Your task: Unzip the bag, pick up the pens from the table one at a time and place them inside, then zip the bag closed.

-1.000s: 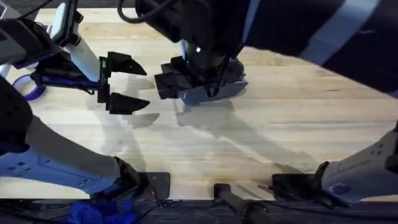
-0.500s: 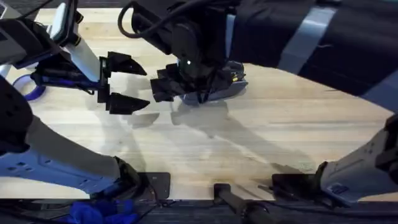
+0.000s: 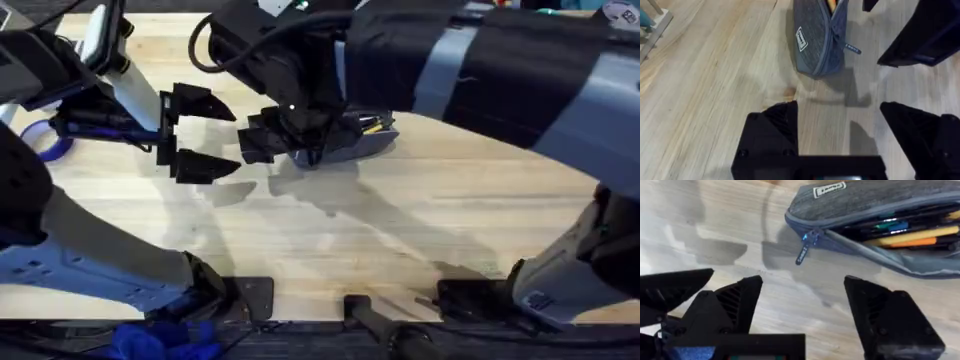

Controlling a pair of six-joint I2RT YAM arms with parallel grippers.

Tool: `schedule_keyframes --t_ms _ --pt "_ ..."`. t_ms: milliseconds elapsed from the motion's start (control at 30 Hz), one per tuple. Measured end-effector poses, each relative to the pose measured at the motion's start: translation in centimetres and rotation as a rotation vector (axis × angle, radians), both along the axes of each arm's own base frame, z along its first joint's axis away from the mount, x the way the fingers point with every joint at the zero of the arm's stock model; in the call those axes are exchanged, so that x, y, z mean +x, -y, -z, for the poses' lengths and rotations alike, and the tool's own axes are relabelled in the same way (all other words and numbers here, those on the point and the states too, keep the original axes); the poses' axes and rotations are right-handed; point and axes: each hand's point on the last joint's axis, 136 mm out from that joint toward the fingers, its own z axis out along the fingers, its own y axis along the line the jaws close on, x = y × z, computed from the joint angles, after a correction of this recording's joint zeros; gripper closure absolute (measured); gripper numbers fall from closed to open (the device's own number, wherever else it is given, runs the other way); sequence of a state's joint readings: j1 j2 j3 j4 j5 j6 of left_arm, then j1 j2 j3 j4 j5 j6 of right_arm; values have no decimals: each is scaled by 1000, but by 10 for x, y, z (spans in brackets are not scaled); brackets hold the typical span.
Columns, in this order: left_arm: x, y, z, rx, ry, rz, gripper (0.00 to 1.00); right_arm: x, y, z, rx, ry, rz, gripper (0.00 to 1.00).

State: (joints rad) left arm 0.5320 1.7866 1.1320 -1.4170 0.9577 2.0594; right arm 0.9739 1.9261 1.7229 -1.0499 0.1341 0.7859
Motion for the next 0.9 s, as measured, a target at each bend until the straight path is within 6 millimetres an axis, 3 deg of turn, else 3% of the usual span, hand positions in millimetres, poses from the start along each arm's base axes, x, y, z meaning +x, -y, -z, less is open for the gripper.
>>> schedule_keyframes --t_ms 467,633,900 --pt "0 0 0 0 0 0 7 19 3 17 -9 -6 42 8" --pt "0 0 0 0 0 0 7 23 -2 27 -7 -4 41 7" --pt "0 0 0 0 0 0 7 30 -11 25 28 22 42 32"
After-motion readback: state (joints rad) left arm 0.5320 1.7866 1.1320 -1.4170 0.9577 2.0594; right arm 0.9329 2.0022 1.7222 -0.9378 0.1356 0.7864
